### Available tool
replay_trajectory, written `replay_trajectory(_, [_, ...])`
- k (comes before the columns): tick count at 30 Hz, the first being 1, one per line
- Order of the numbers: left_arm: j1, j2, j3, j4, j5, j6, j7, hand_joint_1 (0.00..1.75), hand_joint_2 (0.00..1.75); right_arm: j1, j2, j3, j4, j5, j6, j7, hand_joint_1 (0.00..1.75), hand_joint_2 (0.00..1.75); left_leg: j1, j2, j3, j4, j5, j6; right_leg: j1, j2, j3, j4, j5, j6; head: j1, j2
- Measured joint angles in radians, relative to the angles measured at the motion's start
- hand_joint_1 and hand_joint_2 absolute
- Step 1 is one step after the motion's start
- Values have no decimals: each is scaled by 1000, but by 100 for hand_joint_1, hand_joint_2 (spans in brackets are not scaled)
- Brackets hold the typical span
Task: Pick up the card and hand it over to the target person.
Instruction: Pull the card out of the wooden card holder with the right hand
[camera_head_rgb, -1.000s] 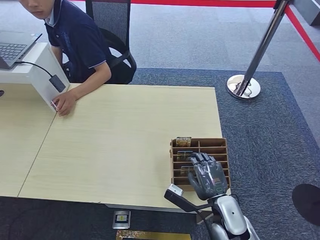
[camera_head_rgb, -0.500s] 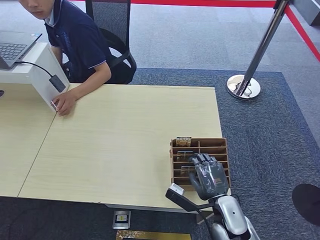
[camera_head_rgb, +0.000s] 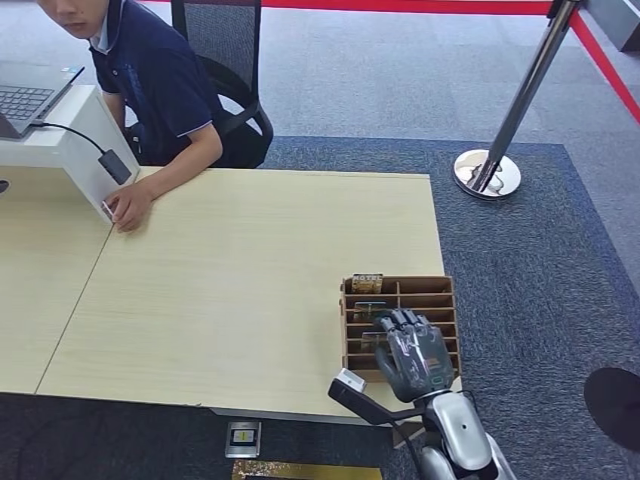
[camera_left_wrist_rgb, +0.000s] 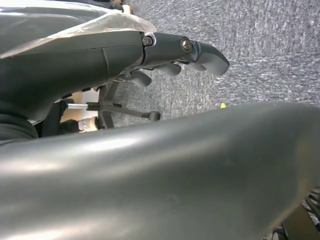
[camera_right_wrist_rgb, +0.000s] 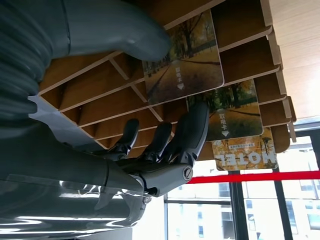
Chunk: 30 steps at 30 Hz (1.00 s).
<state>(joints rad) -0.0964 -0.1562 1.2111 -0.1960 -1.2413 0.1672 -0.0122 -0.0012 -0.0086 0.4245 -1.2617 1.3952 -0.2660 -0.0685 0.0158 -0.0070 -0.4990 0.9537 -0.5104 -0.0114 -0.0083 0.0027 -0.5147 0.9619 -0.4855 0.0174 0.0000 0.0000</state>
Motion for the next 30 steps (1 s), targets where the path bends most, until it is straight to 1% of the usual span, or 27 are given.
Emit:
replay_trajectory(7, [0,0,-2,0,-3,-1,1,0,0,1,2,0,10,-1,1,1,75,175,0,0,0,0,0,0,0,0,0,0,0,0,0,0])
replay_trajectory(15, [-1,0,-5,0,-6,-2,3,0,0,-13,5,-29,31,-1,4,5,75,175,0,0,1,0,0,0,0,0,0,0,0,0,0,0])
replay_trajectory(24, [-1,1,-6,0,-8,-2,3,0,0,-18,14,-37,53,-1,4,3,75,175,0,0,1,0,1,0,0,0,1,0,1,0,0,0])
replay_trajectory(27, [0,1,-4,0,-6,0,5,0,0,-21,17,-37,59,1,4,2,82,175,0,0,1,0,0,0,0,0,1,0,0,0,0,0])
replay_trajectory(29, [0,0,-2,0,-4,1,5,0,0,-25,19,-38,66,2,4,0,90,175,0,0,1,0,1,0,0,0,1,0,1,0,0,0])
replay_trajectory(30, [0,0,-2,0,-4,2,5,0,0,-27,20,-38,69,2,5,-1,97,175,0,0,1,0,1,0,0,0,1,0,1,0,0,0])
